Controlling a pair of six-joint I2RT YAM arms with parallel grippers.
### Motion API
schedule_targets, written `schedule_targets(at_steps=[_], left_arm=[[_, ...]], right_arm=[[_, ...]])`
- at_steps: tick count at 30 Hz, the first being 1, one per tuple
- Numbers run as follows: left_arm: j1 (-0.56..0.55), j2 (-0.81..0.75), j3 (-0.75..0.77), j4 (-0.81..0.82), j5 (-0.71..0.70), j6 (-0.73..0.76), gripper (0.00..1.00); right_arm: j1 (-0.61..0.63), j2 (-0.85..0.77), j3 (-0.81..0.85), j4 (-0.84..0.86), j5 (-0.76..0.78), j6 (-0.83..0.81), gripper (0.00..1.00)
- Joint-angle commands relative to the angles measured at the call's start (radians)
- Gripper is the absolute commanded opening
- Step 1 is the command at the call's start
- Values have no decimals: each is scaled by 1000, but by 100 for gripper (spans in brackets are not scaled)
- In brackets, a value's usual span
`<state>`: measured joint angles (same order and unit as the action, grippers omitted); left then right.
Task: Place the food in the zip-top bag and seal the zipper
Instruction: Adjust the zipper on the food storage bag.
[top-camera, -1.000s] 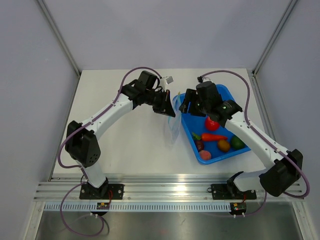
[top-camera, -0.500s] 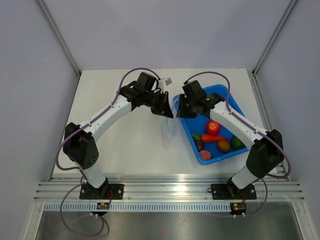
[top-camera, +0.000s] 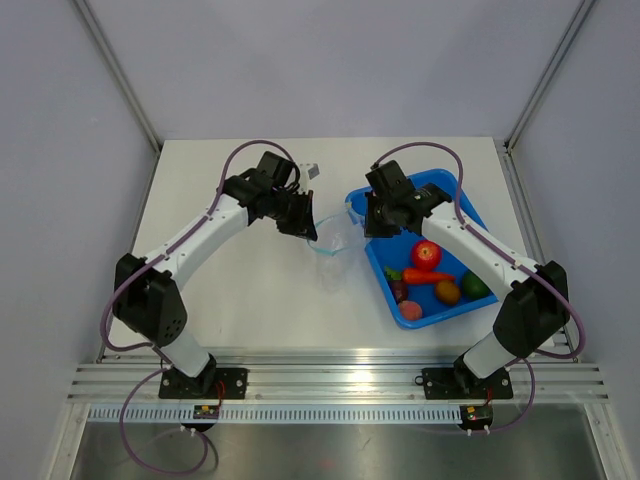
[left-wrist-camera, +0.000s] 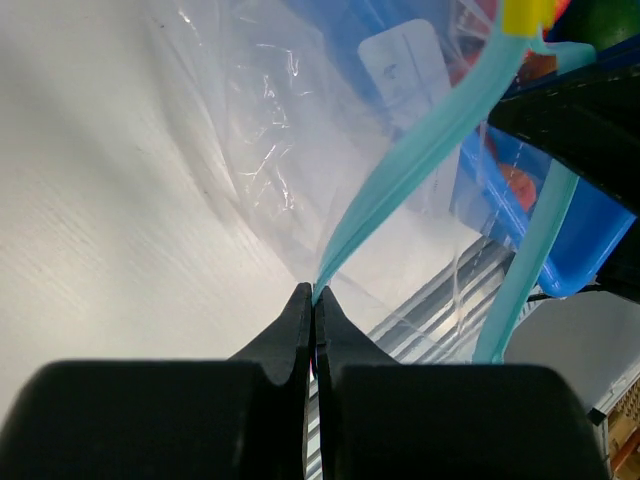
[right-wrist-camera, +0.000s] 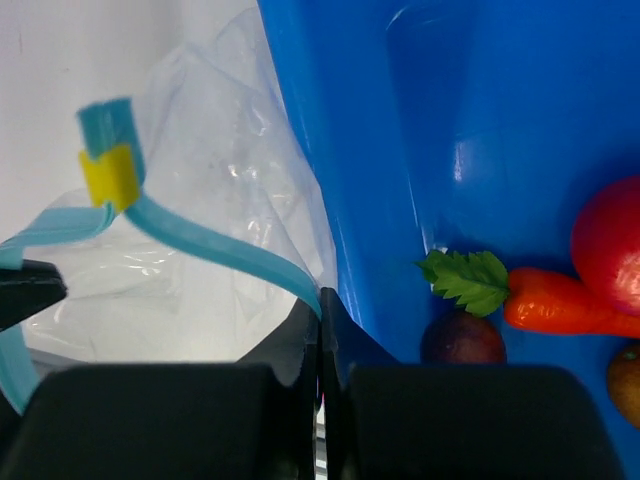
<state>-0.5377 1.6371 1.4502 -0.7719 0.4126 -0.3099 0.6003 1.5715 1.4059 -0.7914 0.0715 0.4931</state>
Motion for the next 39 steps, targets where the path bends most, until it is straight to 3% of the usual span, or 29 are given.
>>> schedule_targets(at_steps=[1, 7, 14, 17, 19, 23, 39], left_arm=[[18, -88, 2, -1, -25, 29, 0], [36, -154, 24, -7, -9, 12, 0], [38, -141, 49, -61, -34, 18, 0], [36, -137, 30, -53, -14, 14, 0], [33, -132, 29, -49, -12, 12, 0], [7, -114, 36, -66, -31, 25, 0], [-45, -22, 53, -96, -123, 45, 0]], right_arm=[[9, -16, -11, 12, 60, -2, 0], [15, -7, -67, 135, -16, 30, 0], [24, 48, -82, 179, 39, 36, 0], [26, 39, -99, 204, 27, 44, 7], [33, 35, -101, 211, 19, 45, 27], [49, 19, -93, 212, 25, 53, 44], [65, -70, -79, 182, 17, 64, 57]])
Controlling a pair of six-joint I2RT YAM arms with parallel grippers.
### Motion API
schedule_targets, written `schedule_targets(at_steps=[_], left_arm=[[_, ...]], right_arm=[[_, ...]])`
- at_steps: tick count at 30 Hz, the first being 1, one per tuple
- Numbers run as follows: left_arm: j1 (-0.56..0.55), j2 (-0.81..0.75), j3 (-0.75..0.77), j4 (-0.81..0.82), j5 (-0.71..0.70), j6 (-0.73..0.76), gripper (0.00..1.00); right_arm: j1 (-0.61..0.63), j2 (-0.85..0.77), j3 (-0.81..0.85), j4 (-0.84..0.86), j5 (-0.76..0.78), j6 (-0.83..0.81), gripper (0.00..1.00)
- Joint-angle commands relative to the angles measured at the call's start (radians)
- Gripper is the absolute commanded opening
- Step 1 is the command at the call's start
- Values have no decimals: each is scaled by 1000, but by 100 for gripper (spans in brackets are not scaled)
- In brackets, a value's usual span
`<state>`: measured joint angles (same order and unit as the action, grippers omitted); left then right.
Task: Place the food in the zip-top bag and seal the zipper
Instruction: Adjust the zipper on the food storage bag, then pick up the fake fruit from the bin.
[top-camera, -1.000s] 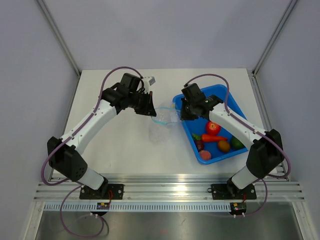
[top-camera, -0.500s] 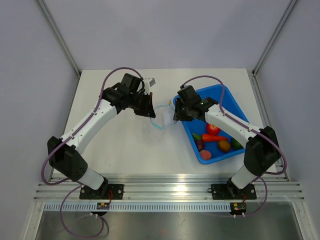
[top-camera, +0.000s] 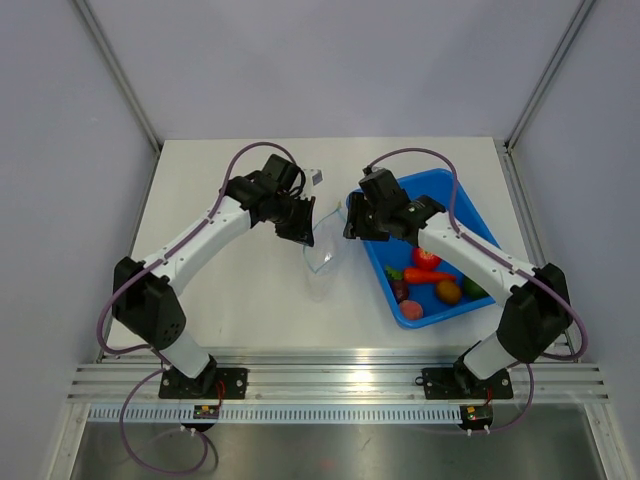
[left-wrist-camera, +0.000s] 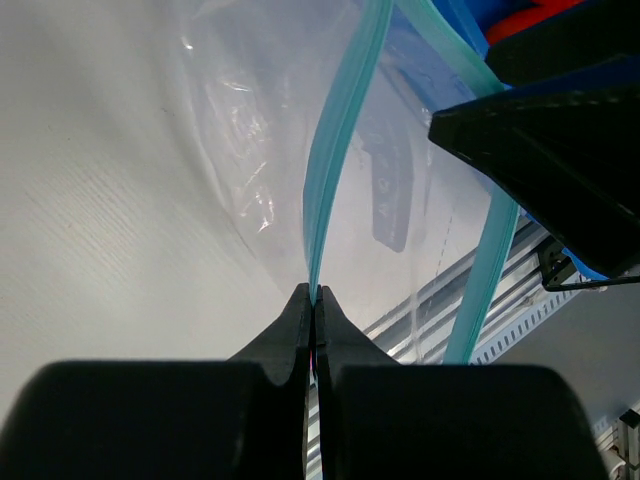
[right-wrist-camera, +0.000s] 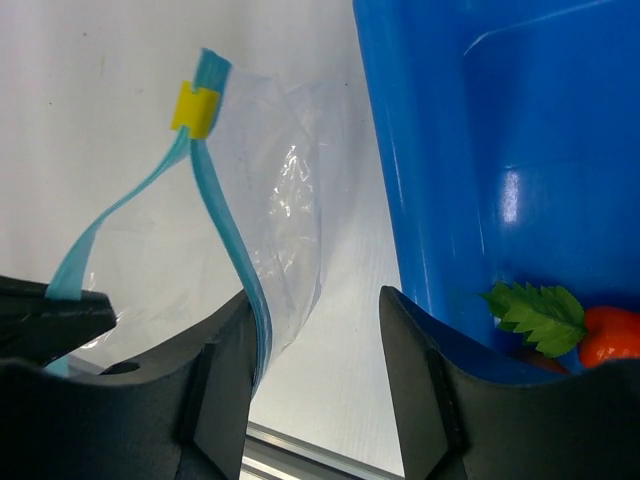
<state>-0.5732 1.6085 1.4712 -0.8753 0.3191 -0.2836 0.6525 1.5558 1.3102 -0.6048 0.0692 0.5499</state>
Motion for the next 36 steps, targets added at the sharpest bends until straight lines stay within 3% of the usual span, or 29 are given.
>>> schedule_targets(at_steps=[1, 11, 13, 16, 17, 20, 24, 36], left_arm=[[-10, 8, 34, 7, -31, 18, 0], [-24, 11, 73, -16, -60, 17, 0], [-28, 14, 86, -28, -78, 20, 0], [-33, 19, 101, -39, -100, 21, 0], [-34, 21, 103, -40, -100, 21, 0], [-37, 22, 106, -42, -104, 26, 0], [-39, 25, 106, -40, -109, 27, 0], [-40, 30, 113, -44, -107, 34, 0]], right_arm=[[13, -63, 17, -1, 18, 7, 58], [13, -134, 27, -33, 32, 7, 60], [13, -178, 23, -53, 78, 2, 64], [-4, -233, 12, -136, 268, -7, 71], [-66, -241, 6, -156, 309, -8, 75], [-259, -270, -61, -197, 268, -18, 86], [-390, -269, -173, -167, 212, -51, 96], [-464, -86, -287, 16, 78, -73, 99]])
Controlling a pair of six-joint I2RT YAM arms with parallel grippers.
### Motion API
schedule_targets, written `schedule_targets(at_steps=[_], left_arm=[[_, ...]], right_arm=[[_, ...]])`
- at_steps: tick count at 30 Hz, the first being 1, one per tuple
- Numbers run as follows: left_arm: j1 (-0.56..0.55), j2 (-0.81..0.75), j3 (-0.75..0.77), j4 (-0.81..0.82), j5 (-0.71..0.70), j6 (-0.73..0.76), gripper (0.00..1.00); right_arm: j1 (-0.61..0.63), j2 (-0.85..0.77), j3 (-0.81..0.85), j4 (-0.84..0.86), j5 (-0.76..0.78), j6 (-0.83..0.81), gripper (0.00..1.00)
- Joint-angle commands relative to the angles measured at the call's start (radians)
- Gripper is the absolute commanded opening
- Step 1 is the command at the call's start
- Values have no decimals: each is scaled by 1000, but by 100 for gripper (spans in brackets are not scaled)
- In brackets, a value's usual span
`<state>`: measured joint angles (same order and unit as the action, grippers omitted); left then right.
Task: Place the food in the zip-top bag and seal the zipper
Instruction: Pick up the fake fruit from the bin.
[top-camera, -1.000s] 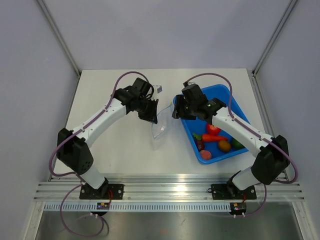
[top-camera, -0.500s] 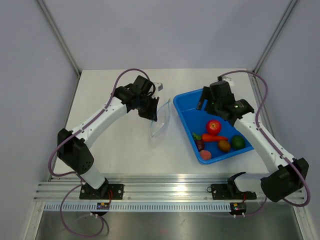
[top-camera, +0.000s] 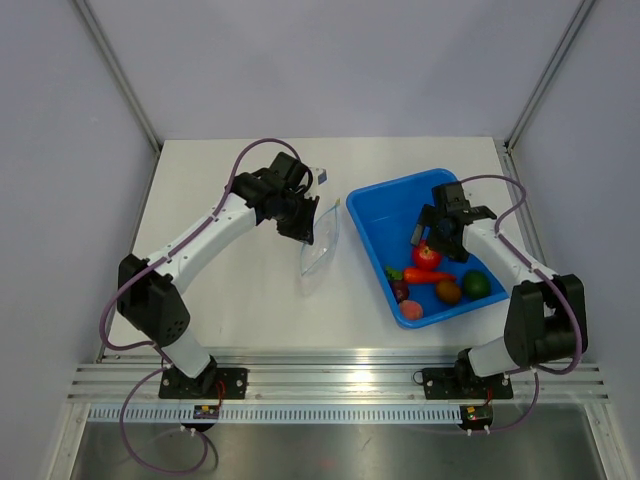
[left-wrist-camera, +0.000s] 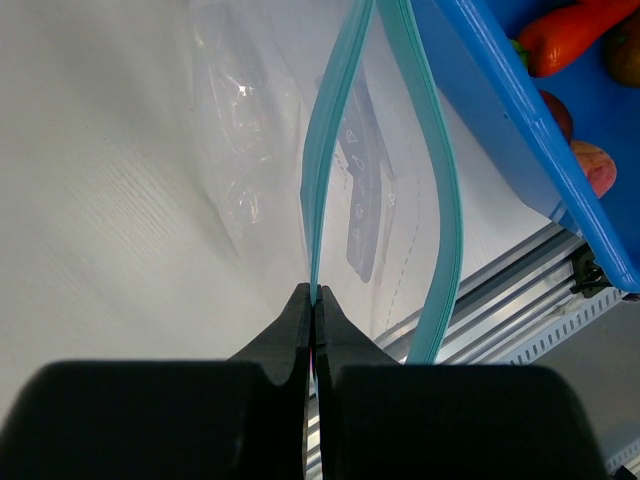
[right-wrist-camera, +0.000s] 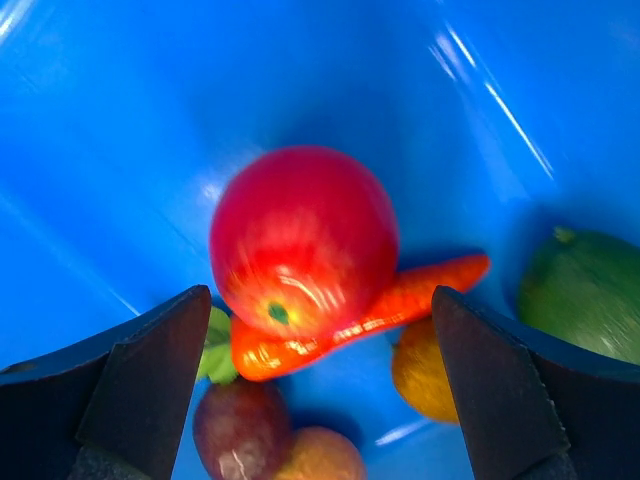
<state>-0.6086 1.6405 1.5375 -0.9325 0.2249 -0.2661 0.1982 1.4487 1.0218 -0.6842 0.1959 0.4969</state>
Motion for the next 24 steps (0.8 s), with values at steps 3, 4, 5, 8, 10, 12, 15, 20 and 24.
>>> schedule_targets(at_steps=[3, 4, 5, 8, 10, 12, 15, 20, 24], left_arm=[[-5, -1, 50, 11, -12, 16, 0], [-5, -2, 50, 11, -12, 16, 0], [-5, -2, 50, 12, -12, 16, 0], [-5, -1, 50, 11, -13, 16, 0], [-5, -1, 52, 11, -13, 15, 0], [-5, -1, 53, 9, -18, 13, 0], [-5, -1, 55, 12, -13, 10, 0], [-5, 1, 61, 17, -12, 1, 0], [-5, 4, 62, 26, 1, -4, 0]], right_arm=[[-9, 58, 7, 126, -59, -21, 99], [-9, 73, 9, 136, -62, -23, 99], [-9, 82, 11, 140, -65, -24, 99], [-9, 104, 15, 146, -61, -24, 97], [-9, 104, 14, 143, -58, -26, 84], [-9, 92, 11, 140, -53, -27, 68], [-9, 26, 15, 108, -53, -32, 50], [-9, -97, 53, 52, -90, -37, 48], [3, -213, 127, 35, -188, -29, 48]])
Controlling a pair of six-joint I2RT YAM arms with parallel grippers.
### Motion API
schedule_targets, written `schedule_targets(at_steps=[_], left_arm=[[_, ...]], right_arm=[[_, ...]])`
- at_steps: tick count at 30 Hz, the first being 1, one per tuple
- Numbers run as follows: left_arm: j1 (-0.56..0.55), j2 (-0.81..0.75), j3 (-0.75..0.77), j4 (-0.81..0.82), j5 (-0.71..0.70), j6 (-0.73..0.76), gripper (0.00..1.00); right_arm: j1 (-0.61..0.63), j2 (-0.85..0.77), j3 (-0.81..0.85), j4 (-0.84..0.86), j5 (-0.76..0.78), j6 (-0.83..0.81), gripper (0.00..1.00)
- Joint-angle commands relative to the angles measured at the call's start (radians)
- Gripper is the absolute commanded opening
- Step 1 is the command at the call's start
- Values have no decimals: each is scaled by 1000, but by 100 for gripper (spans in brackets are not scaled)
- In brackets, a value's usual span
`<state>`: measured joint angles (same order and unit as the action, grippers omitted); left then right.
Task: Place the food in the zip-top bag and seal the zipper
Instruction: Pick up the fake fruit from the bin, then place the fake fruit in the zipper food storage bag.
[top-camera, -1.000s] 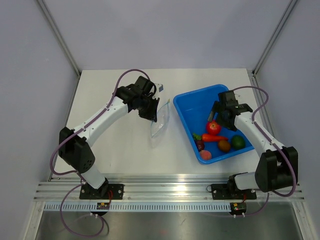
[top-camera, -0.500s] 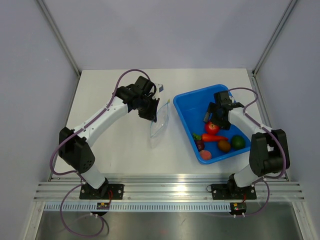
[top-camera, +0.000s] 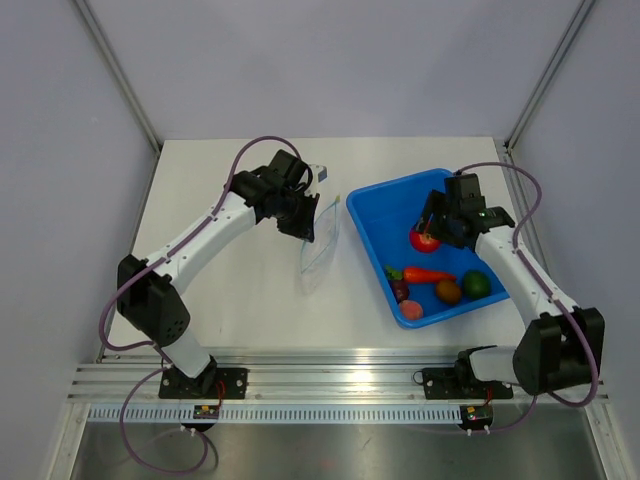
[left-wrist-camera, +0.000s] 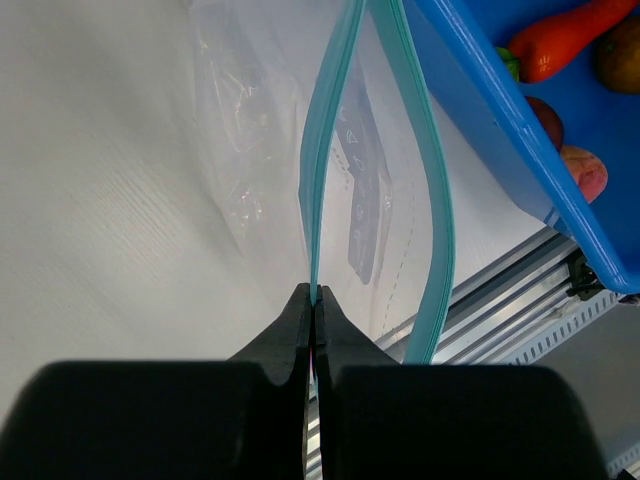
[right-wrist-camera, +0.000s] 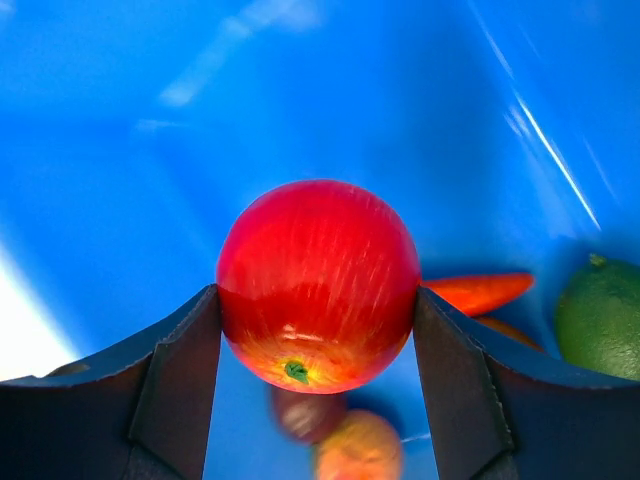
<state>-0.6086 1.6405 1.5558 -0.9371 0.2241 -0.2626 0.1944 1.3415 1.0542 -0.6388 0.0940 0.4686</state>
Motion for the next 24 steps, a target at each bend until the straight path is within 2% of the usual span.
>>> schedule_targets(at_steps=[1, 3, 6, 8, 13, 24], left_arm=[[-5, 5, 44, 32, 4, -9, 0], [-5, 8, 44, 35, 11, -12, 0], [-5, 12, 43, 43, 17, -18, 0], [-5, 13, 40, 47, 24, -29, 0], [-16, 22, 33, 109, 86, -101, 0], [-49, 51, 64, 130, 89, -132, 0]], right_arm=[[40, -122, 110, -4, -129, 7, 48], [106, -142, 165, 10, -132, 37, 48], [282, -121, 239, 59, -109, 73, 48], [350, -104, 268, 97, -148, 100, 48], [384, -53, 282, 174, -218, 137, 48], [415, -28, 205, 304, -304, 214, 48]])
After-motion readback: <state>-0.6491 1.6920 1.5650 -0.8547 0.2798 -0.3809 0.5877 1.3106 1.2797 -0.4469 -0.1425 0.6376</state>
